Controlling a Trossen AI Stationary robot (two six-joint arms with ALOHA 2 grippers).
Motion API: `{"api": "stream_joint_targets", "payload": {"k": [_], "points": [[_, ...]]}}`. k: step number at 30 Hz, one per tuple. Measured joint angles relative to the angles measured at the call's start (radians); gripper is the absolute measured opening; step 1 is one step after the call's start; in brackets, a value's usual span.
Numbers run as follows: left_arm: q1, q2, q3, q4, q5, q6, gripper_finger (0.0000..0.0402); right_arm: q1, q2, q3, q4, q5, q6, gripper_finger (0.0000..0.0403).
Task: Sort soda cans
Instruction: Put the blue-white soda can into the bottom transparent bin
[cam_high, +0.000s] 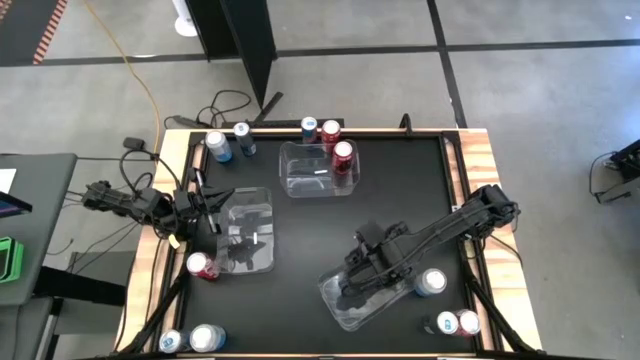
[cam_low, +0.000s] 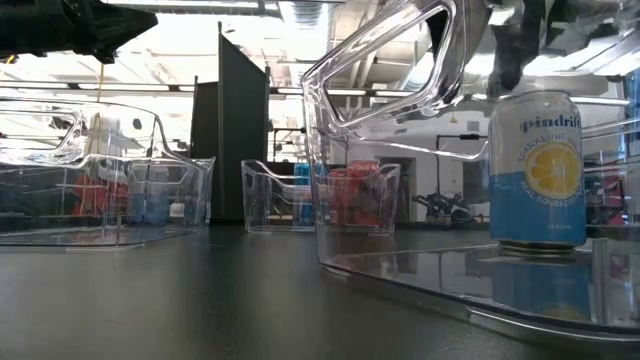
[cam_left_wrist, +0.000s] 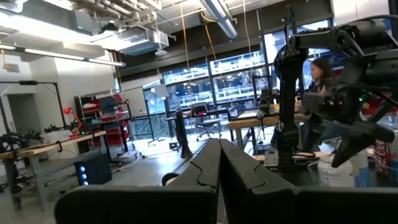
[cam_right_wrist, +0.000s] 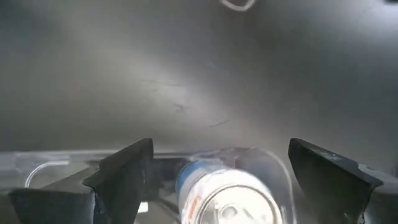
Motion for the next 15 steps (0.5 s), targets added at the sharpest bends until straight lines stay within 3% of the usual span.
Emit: {"api": "stream_joint_targets", "payload": {"k": [8, 15], "points": [[0.0, 0.0, 0.0, 0.0, 0.0, 0.0, 0.0, 0.045, -0.002, 0.045, -0.114, 0.129, 0.044, 0.0389], [0.0, 0.0, 0.0, 0.0, 0.0, -0.005, 0.0, 0.1, -0.087, 0.044, -0.114, 0.197, -0.029, 0.0388]]}}
